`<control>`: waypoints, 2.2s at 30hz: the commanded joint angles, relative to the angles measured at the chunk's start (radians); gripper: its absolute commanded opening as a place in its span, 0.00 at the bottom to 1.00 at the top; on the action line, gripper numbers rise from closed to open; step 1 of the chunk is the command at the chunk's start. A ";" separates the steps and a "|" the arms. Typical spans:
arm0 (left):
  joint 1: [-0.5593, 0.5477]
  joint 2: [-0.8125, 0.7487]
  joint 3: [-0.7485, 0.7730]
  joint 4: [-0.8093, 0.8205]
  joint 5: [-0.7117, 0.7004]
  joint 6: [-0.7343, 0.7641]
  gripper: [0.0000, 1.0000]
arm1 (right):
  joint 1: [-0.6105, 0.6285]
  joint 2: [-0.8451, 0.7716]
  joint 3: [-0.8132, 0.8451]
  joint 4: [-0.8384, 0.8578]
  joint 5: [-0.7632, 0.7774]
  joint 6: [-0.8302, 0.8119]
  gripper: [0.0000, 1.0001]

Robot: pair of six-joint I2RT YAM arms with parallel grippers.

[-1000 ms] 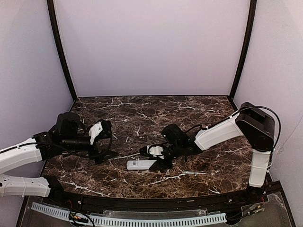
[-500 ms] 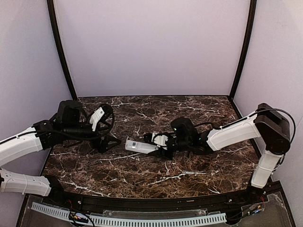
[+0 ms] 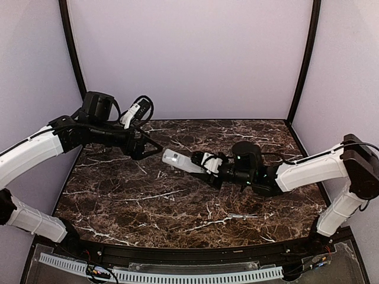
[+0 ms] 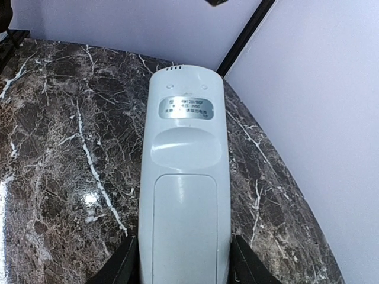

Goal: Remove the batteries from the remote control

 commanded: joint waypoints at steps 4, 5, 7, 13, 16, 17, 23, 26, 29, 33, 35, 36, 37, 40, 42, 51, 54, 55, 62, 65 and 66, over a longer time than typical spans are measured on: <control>0.097 0.097 0.120 -0.056 0.328 -0.097 0.98 | 0.010 -0.108 -0.034 0.117 0.042 -0.042 0.20; 0.097 0.119 0.127 -0.061 0.360 -0.090 0.98 | 0.011 -0.115 -0.032 0.106 0.040 -0.046 0.20; 0.098 0.148 0.136 -0.067 0.396 -0.087 0.98 | 0.016 -0.125 -0.026 0.084 0.025 -0.060 0.20; 0.098 0.197 0.136 -0.063 0.455 -0.083 0.94 | 0.027 -0.140 -0.006 0.063 -0.004 -0.078 0.20; 0.091 0.220 0.127 -0.064 0.476 -0.079 0.92 | 0.033 -0.136 0.018 0.045 -0.003 -0.085 0.20; 0.085 0.225 0.126 -0.063 0.480 -0.078 0.90 | 0.036 -0.133 0.022 0.038 -0.002 -0.087 0.20; 0.064 0.259 0.112 -0.058 0.491 -0.081 0.82 | 0.050 -0.108 0.056 0.015 0.013 -0.108 0.18; 0.056 0.267 0.098 -0.050 0.494 -0.086 0.77 | 0.057 -0.090 0.077 0.016 0.037 -0.121 0.18; 0.054 0.267 0.086 -0.037 0.486 -0.092 0.71 | 0.061 -0.075 0.096 0.019 0.053 -0.130 0.18; 0.053 0.254 0.066 0.001 0.491 -0.116 0.63 | 0.065 -0.063 0.110 0.022 0.052 -0.136 0.18; 0.054 0.253 0.062 0.007 0.489 -0.121 0.59 | 0.070 -0.057 0.113 0.022 0.054 -0.142 0.18; 0.054 0.253 0.062 0.007 0.485 -0.122 0.56 | 0.070 -0.054 0.115 0.022 0.055 -0.144 0.18; 0.053 0.250 0.061 0.009 0.483 -0.123 0.54 | 0.072 -0.052 0.115 0.020 0.057 -0.145 0.18; 0.054 0.244 0.052 0.038 0.486 -0.147 0.52 | 0.076 -0.052 0.118 0.021 0.059 -0.148 0.18; 0.054 0.243 0.048 0.050 0.489 -0.158 0.51 | 0.077 -0.052 0.118 0.020 0.060 -0.151 0.18; 0.054 0.213 0.017 0.123 0.498 -0.203 0.15 | 0.087 -0.037 0.126 0.034 0.078 -0.159 0.18; 0.053 0.205 0.011 0.140 0.505 -0.212 0.02 | 0.091 -0.022 0.137 0.035 0.087 -0.139 0.22; 0.053 0.202 0.006 0.146 0.504 -0.214 0.01 | 0.091 -0.015 0.144 0.037 0.113 -0.130 0.25; 0.055 0.177 -0.002 0.143 0.459 -0.191 0.00 | 0.095 0.009 0.169 0.047 0.192 -0.046 0.74; 0.059 0.171 -0.003 0.136 0.433 -0.183 0.00 | 0.096 0.000 0.157 0.057 0.224 -0.018 0.91; 0.061 0.166 -0.004 0.136 0.419 -0.181 0.00 | 0.096 -0.004 0.154 0.055 0.232 -0.006 0.95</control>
